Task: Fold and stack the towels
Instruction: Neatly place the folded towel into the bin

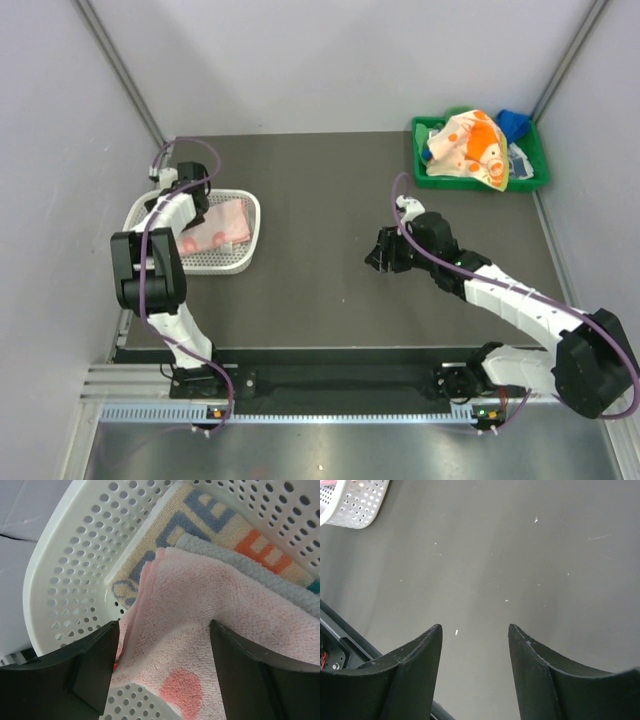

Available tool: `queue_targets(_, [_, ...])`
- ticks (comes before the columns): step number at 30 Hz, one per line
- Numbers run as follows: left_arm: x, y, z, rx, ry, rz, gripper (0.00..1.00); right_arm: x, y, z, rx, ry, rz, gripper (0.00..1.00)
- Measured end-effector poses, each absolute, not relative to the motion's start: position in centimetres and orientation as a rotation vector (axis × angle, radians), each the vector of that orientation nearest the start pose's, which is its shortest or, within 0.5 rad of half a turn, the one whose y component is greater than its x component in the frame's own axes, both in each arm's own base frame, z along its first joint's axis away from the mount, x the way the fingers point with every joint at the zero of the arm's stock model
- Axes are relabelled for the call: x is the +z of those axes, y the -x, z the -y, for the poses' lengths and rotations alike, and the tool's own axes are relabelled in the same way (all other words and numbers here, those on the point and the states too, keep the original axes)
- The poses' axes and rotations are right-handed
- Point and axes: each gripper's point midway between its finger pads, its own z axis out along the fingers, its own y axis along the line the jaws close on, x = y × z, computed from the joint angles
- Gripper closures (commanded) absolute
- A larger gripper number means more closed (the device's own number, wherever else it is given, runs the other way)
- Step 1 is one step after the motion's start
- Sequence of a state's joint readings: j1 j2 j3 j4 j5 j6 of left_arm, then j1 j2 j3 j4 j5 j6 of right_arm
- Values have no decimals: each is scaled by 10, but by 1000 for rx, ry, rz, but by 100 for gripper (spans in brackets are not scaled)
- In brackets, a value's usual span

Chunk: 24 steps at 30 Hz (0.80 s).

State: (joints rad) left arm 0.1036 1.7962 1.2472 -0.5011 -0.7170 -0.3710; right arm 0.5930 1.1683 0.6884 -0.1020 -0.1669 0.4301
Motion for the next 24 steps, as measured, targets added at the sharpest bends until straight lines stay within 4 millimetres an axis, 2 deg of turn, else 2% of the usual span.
queue_targets(6, [100, -383, -141, 778, 836, -2248, 22, 130, -260, -231, 754, 286, -2228, 45])
queue_targets(14, [143, -389, -120, 654, 834, -2136, 21, 129, -263, -229, 734, 271, -2230, 44])
queue_targets(19, [163, -394, -85, 528, 781, -2101, 21, 134, -271, -230, 714, 253, -2227, 44])
queue_targets(22, [170, -397, -47, 413, 704, -2109, 22, 144, -281, -233, 701, 236, -2215, 43])
queue_targets(24, [173, -395, -9, 316, 623, -2124, 22, 154, -292, -235, 691, 221, -2199, 42])
